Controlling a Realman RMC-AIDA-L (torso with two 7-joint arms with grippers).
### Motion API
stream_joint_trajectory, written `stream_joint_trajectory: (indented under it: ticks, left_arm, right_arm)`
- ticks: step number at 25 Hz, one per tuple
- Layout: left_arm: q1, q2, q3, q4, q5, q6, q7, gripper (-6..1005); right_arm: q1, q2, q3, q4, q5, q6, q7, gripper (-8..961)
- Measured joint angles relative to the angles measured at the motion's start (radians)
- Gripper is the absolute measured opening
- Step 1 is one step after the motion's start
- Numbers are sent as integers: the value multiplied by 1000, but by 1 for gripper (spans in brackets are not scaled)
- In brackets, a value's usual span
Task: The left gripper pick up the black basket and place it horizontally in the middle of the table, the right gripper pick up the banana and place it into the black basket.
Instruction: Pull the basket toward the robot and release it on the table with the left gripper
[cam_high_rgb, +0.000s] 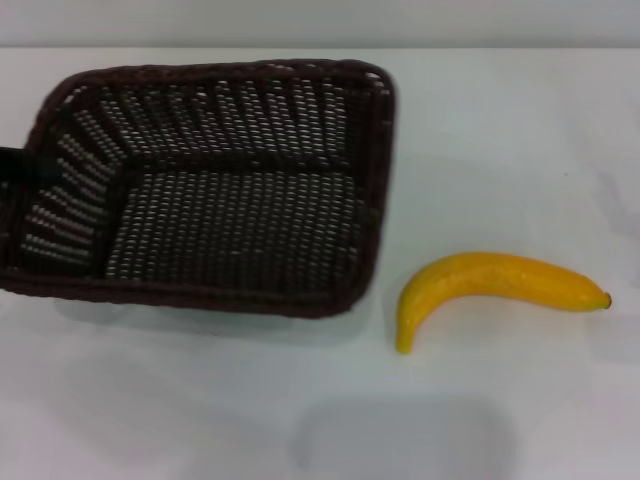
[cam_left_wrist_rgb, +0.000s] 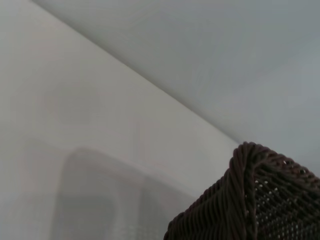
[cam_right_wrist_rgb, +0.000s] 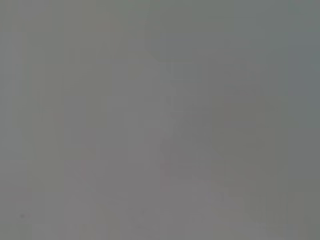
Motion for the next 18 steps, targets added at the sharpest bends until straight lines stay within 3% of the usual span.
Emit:
stream_joint_trajectory:
  ticks: [4,8,18]
  left_arm:
    - [38,-17,-33,-1,0,132,-54,204]
    - [29,-26,-30,-24,1,199,-61,208]
    - [-133,-29,-27,-84,91,300,-89,217]
  right_arm:
    - [-1,0,5,-1,0,-10,-2,858]
    - [1,0,5,-2,0,-33,-2,857]
    - [28,2,3,-13,-4,-105,4,857]
